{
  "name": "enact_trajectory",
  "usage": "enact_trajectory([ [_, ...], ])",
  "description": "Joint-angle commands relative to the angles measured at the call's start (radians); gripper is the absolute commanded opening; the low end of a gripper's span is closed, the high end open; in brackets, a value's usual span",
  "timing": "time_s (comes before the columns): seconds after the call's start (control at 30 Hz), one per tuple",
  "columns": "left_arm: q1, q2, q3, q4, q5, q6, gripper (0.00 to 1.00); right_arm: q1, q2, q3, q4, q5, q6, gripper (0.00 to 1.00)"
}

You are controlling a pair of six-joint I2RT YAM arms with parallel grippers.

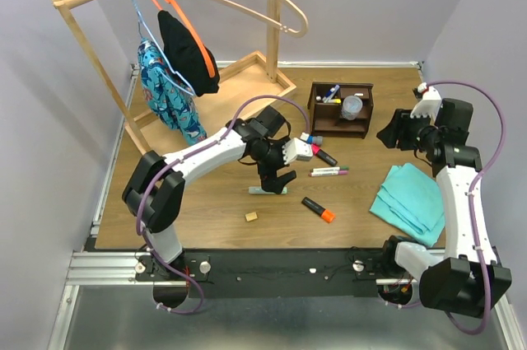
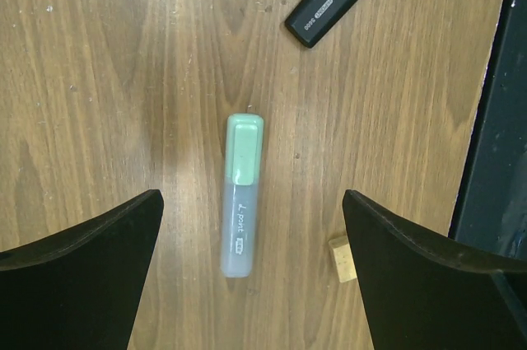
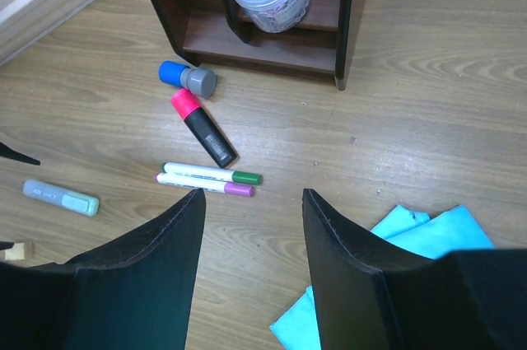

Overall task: Sort the stationery into containers
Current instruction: Pick up the pen from the center of the board.

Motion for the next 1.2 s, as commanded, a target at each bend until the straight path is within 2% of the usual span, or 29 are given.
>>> enact_trajectory([
  [0.0, -0.014, 0.018, 0.006, -0.010, 0.009, -0.014, 0.99, -0.006, -0.025, -0.022, 0.020, -0.020, 0.010, 0.59],
  [0.13, -0.085, 0.030, -0.010, 0.005, -0.128, 0.021, 0.99, -0.006, -0.038, -0.021, 0.008, -0.014, 0.010, 0.59],
  [0.3, -0.100, 0.101, 0.023, 0.033, -0.231, 0.008, 0.91, -0.006, -0.057, -0.032, 0.003, -0.008, 0.013, 0.59],
  [0.53, -0.099, 0.145, 0.002, 0.065, -0.241, -0.010, 0.75, -0.006, -0.066, -0.035, 0.000, -0.002, 0.024, 0.60],
  [0.7, -0.099, 0.167, -0.023, 0.115, -0.260, -0.038, 0.72, -0.006, -0.058, -0.033, -0.007, -0.004, 0.021, 0.60],
  [1.0, -0.103, 0.178, -0.073, 0.151, -0.248, -0.044, 0.60, -0.006, -0.051, -0.041, -0.006, 0.004, 0.014, 0.60],
  [1.17, -0.108, 0.191, -0.099, 0.154, -0.242, -0.045, 0.45, -0.008, -0.055, -0.052, -0.007, 0.009, 0.016, 0.60],
])
